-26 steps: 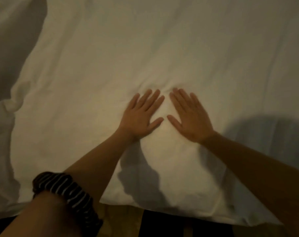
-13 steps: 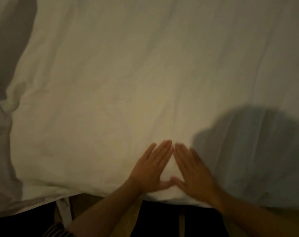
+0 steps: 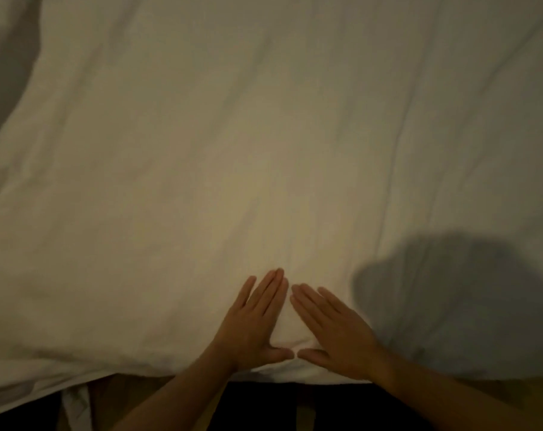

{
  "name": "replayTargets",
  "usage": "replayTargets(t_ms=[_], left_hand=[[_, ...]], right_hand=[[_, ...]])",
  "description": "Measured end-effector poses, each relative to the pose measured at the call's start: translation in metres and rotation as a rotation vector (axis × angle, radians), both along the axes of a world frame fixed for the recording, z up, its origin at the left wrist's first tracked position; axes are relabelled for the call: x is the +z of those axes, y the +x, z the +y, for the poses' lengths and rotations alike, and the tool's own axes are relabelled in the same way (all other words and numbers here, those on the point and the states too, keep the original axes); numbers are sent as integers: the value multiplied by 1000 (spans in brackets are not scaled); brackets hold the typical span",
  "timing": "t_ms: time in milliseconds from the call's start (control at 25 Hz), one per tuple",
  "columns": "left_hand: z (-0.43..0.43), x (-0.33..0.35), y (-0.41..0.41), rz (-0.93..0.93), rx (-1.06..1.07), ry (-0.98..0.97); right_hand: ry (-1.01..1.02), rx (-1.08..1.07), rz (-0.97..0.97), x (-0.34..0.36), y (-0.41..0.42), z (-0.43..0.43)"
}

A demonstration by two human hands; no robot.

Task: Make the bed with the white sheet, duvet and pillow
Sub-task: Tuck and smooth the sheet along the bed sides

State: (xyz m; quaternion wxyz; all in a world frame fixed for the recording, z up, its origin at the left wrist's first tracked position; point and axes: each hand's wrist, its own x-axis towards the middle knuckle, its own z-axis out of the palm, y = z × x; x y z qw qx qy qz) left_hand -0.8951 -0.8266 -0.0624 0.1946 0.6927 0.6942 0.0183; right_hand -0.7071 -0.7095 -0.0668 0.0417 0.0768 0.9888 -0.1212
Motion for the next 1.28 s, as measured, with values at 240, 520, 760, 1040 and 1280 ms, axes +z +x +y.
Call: replayTargets(t_ms=[240, 520, 760, 1040, 1280], left_hand=[[136, 21, 16, -25, 33, 146], [301, 6, 95, 146, 250, -92], [293, 5, 160, 104, 277, 103], [248, 12, 190, 93, 248, 295], [256, 12, 194, 110, 347, 173]], right_hand=[[94, -387, 102, 7, 25, 184], [81, -351, -80, -2, 67, 312], [19, -58, -26, 1, 121, 328], [56, 12, 172, -3, 131, 307], [115, 18, 148, -2, 139, 264]])
